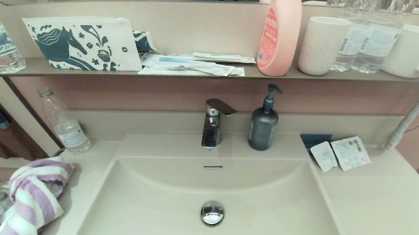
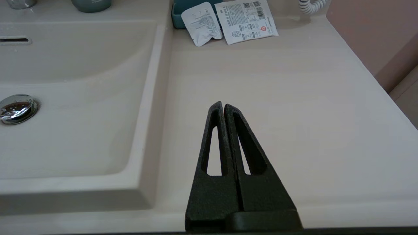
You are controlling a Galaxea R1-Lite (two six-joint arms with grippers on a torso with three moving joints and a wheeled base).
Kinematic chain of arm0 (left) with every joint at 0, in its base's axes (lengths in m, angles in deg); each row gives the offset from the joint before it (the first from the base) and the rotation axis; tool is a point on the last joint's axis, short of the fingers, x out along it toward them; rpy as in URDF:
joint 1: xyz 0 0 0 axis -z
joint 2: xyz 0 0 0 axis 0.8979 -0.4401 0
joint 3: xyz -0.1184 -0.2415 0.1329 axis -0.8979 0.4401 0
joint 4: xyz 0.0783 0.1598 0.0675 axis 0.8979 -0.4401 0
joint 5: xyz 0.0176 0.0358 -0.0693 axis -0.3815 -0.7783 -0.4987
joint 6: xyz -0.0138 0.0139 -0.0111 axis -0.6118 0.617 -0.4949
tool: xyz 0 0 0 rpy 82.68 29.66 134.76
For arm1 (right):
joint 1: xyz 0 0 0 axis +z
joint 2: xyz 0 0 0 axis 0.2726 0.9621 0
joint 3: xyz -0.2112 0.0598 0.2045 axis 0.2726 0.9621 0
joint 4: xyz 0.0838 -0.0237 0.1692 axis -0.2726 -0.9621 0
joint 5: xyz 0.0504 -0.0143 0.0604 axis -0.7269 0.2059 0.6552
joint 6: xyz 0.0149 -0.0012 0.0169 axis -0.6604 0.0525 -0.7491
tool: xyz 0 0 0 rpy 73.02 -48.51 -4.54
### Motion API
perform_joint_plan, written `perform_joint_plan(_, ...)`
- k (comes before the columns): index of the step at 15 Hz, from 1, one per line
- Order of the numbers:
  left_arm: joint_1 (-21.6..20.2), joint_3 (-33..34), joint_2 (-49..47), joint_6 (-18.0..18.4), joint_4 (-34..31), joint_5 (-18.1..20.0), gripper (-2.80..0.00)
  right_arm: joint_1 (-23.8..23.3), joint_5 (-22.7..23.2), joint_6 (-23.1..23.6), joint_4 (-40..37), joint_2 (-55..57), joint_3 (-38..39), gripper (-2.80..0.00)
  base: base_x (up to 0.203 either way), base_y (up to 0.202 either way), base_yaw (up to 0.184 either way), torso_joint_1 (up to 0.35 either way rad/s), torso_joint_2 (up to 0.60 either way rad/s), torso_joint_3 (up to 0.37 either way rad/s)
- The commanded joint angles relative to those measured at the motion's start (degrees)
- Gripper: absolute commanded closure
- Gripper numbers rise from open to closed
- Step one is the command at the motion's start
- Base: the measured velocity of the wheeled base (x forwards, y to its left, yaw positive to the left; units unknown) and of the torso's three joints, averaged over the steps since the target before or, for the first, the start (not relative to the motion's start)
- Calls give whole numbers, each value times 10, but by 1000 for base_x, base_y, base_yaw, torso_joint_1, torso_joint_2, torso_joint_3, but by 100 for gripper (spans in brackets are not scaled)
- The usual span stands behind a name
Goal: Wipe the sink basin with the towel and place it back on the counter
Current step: Turn on the faucet
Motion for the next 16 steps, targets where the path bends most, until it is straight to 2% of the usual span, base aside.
perform_joint_plan(1, 0, 0, -1, 0, 0, 0, 0, 0, 0, 0, 0, 0, 0, 0, 0, 0, 0, 0, 0, 0)
perform_joint_plan(16, 0, 0, -1, 0, 0, 0, 0, 0, 0, 0, 0, 0, -1, 0, 0, 0, 0, 0, 0, 0)
